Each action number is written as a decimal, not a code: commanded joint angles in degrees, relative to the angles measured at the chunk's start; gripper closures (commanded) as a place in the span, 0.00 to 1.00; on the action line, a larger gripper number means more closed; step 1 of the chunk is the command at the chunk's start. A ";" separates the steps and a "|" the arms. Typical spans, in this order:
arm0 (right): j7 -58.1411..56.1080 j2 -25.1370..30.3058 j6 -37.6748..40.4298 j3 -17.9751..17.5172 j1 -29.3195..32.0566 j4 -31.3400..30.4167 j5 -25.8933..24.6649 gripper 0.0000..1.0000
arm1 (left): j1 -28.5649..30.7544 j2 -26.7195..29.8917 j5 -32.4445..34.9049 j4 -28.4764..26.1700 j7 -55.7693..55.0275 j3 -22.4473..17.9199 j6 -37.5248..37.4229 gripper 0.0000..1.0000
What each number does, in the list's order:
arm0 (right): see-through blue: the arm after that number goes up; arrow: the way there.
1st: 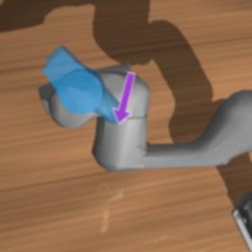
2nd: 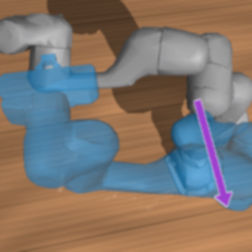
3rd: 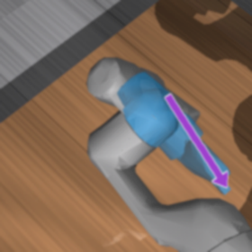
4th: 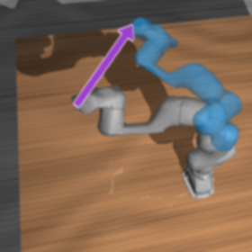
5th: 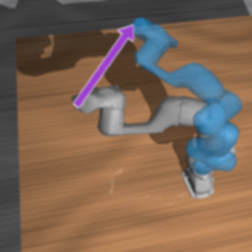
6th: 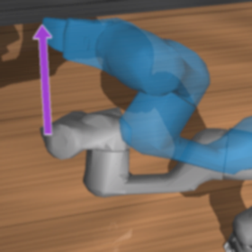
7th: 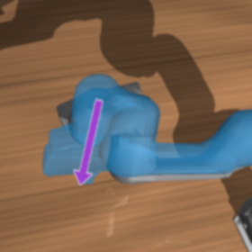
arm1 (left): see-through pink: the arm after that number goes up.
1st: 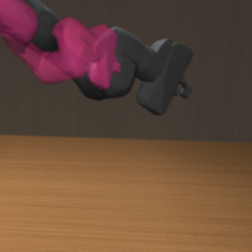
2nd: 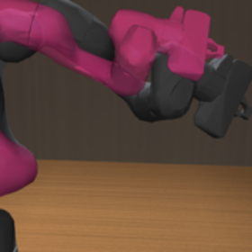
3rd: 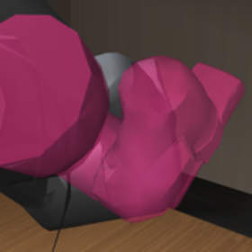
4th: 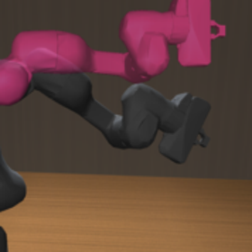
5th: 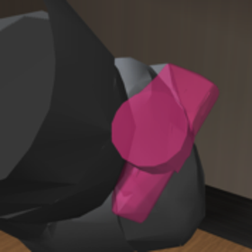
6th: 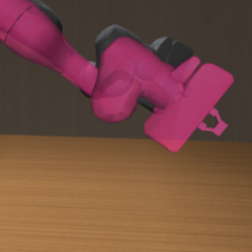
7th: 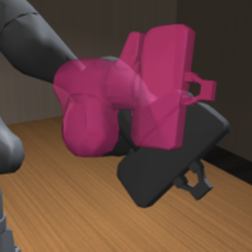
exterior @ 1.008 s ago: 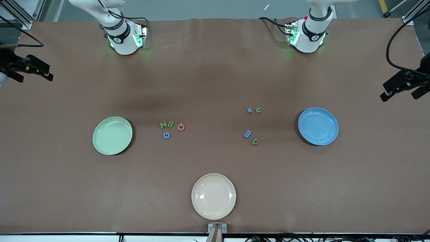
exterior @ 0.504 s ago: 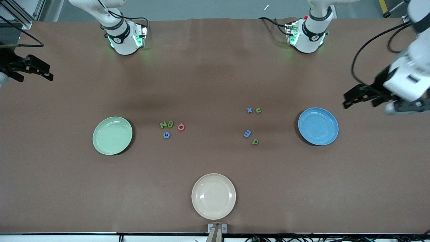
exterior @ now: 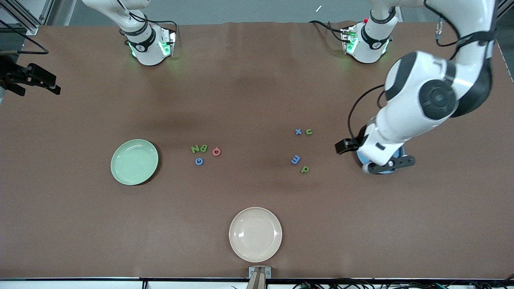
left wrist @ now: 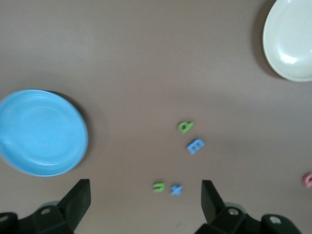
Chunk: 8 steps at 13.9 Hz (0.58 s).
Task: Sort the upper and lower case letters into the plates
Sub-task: 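Reach the left gripper to the green a while the right gripper reaches blue G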
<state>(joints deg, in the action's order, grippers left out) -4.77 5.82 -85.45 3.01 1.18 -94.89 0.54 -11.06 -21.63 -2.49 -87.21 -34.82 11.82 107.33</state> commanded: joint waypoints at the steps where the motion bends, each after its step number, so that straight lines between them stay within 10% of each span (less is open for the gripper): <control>1: -0.67 -2.47 0.02 -0.37 1.37 0.93 -0.36 0.00 | -2.55 -3.41 0.82 1.16 -6.04 -0.40 3.66 0.00; 8: -0.68 -12.55 -2.89 -0.29 5.41 2.67 -0.28 0.00 | -9.50 -15.09 10.03 1.43 -26.60 -0.66 12.63 0.00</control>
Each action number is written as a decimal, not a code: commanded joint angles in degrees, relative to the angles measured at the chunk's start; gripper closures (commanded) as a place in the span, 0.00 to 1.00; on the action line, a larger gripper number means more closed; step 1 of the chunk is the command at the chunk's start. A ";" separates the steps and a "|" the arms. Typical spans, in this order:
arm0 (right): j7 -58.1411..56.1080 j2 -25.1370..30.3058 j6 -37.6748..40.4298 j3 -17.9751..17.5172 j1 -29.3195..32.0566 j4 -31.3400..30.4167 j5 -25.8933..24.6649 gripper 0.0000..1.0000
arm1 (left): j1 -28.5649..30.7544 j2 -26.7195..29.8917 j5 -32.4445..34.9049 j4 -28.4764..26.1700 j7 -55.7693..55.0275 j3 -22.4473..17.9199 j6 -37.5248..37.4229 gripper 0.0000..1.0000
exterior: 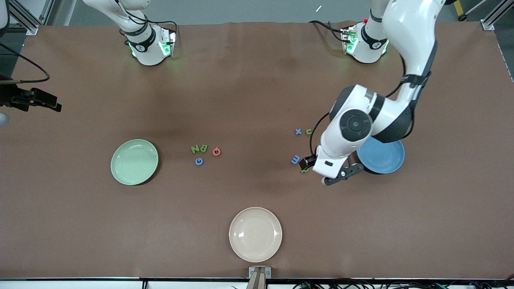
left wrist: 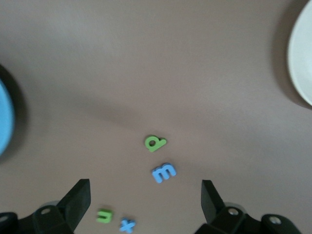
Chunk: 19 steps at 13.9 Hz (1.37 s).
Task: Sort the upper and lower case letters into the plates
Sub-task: 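Reach the left gripper to the green a while the right gripper reaches blue G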
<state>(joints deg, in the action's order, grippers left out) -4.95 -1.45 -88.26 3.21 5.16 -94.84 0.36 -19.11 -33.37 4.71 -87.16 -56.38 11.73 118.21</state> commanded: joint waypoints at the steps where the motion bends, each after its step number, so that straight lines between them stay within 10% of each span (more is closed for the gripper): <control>1: 0.37 -5.75 0.02 -0.58 1.96 2.21 0.43 0.00 | -1.45 -4.85 3.19 1.38 -6.19 -0.66 3.15 0.00; 8: 25.50 -5.49 -9.27 -1.02 -3.74 -5.95 5.96 0.00 | -1.54 -9.61 3.37 0.85 -8.57 -0.57 9.32 0.01; 19: 57.85 -19.63 -39.26 -0.84 -21.67 -12.12 7.99 0.00 | -1.28 -10.49 3.55 -4.69 -9.89 -0.57 12.39 0.39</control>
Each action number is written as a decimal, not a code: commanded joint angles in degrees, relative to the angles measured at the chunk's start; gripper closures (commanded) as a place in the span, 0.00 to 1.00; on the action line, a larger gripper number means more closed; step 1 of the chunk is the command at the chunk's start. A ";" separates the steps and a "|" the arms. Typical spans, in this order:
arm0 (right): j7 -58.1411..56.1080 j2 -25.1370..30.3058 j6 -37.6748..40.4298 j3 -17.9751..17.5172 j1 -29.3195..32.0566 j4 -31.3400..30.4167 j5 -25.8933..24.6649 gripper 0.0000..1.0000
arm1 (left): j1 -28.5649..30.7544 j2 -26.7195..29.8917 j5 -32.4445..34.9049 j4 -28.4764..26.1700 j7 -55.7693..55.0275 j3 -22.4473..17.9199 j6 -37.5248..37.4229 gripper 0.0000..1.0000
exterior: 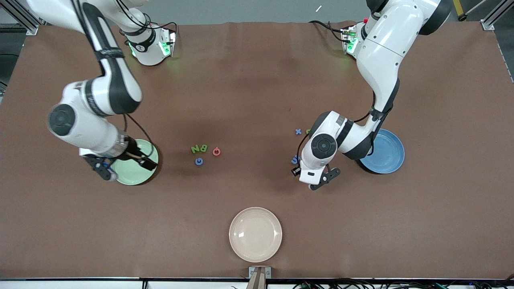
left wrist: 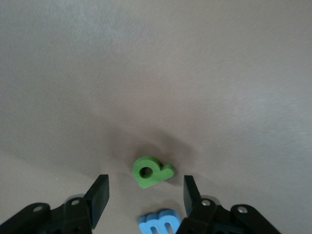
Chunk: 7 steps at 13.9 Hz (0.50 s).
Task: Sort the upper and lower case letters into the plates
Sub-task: 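Grasp green a with the left gripper while the right gripper grasps blue G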
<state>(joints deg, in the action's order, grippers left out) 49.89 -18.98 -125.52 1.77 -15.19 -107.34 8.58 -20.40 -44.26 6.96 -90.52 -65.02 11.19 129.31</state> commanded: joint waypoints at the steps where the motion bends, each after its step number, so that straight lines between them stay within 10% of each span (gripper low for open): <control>1: 4.94 -4.46 -4.54 0.60 -2.46 0.55 -0.23 0.00 | 0.01 0.23 1.21 -1.33 -1.25 -0.03 1.64 0.43; 7: 8.91 -13.80 -9.40 0.78 -7.04 2.92 -3.31 0.02 | 0.01 -0.91 1.30 -1.06 -0.98 -0.21 5.77 0.46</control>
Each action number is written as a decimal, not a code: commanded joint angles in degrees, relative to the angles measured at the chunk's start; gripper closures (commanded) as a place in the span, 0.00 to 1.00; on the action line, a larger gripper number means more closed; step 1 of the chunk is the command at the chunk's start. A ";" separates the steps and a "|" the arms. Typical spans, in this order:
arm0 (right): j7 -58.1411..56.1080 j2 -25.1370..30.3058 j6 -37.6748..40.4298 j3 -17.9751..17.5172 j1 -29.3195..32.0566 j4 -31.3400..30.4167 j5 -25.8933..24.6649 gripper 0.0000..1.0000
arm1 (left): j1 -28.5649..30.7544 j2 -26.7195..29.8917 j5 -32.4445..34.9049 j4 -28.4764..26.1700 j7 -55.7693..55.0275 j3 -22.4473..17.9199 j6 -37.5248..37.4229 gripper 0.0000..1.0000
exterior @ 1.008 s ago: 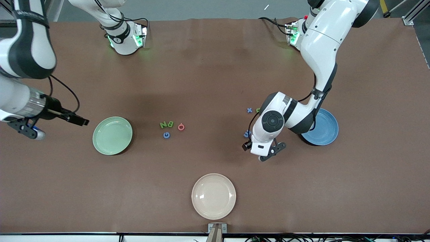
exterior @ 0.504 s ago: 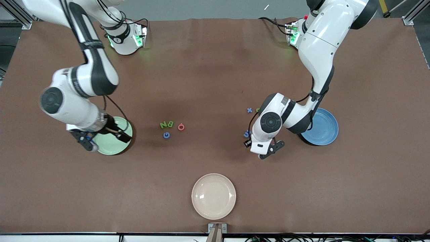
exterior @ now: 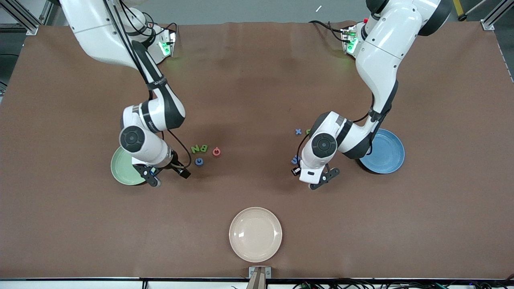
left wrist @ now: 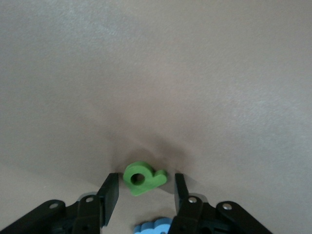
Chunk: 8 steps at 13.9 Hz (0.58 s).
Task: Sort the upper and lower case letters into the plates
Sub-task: 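Grasp green a with the left gripper while the right gripper grasps blue G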
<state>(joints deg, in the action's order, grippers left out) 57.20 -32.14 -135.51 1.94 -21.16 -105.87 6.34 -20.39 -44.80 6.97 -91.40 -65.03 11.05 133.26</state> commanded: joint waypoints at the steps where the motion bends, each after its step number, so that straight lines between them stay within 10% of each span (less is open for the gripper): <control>1: 2.29 -0.81 0.60 0.61 -1.68 1.37 -1.07 0.02 | 0.00 -0.37 1.29 -0.01 -0.88 -0.07 1.92 0.45; 8: 6.69 -4.24 -1.77 0.70 -5.73 1.28 -1.33 0.07 | 0.35 -0.55 2.69 -0.01 -0.53 -0.16 2.36 0.46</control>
<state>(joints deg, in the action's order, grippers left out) 62.60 -35.72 -136.93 1.99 -26.36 -104.98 5.76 -20.24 -45.03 8.09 -91.40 -65.03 10.94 134.86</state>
